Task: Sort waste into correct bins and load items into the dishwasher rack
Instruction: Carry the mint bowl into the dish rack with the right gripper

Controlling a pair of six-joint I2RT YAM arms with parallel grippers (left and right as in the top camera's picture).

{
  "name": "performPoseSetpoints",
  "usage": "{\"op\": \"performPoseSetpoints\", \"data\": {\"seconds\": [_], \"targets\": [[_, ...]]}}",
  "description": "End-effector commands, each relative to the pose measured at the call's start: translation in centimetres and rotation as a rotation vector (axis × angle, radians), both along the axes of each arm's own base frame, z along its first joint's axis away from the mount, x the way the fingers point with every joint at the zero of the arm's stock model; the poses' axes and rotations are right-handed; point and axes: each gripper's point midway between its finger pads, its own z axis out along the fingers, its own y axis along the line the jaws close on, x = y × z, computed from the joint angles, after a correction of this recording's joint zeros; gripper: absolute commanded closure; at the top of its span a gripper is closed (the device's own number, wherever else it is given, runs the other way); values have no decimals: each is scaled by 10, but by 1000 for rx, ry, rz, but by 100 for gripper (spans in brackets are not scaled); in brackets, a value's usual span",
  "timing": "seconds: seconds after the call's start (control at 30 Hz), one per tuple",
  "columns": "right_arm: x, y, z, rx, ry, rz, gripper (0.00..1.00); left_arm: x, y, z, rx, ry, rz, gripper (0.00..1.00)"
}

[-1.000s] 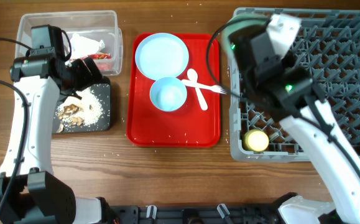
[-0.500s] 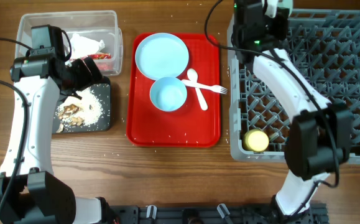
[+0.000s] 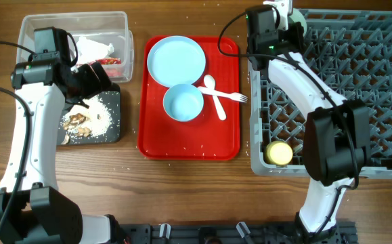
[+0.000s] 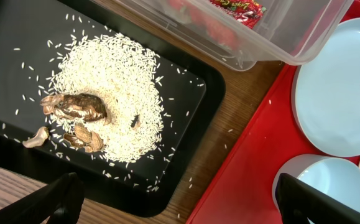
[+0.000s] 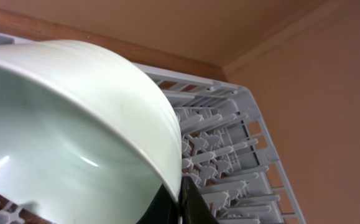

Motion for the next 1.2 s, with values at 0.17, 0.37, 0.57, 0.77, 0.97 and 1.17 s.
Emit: {"op": "performPoseSetpoints", "data": {"seconds": [0.17,0.37,0.57,0.77,0.97,1.17], "targets": [[-3,63,-10,-13,69,154,67,-2,4,2,13,-4,11,0],[-8,95,-11,-12,68,214,53,-2,5,2,13,-3,11,0],[-8,96,-9,70,-7,175,30,-2,5,2,13,-3,11,0],[-30,185,1,731,53,455,21,-2,4,2,12,-3,11,0],[-113,275,-53,1389,429,389,39,-2,4,2,13,-4,11,0],[-158,271,-118,1370,544,188,52,-2,4,2,12,-3,11,0]]}}
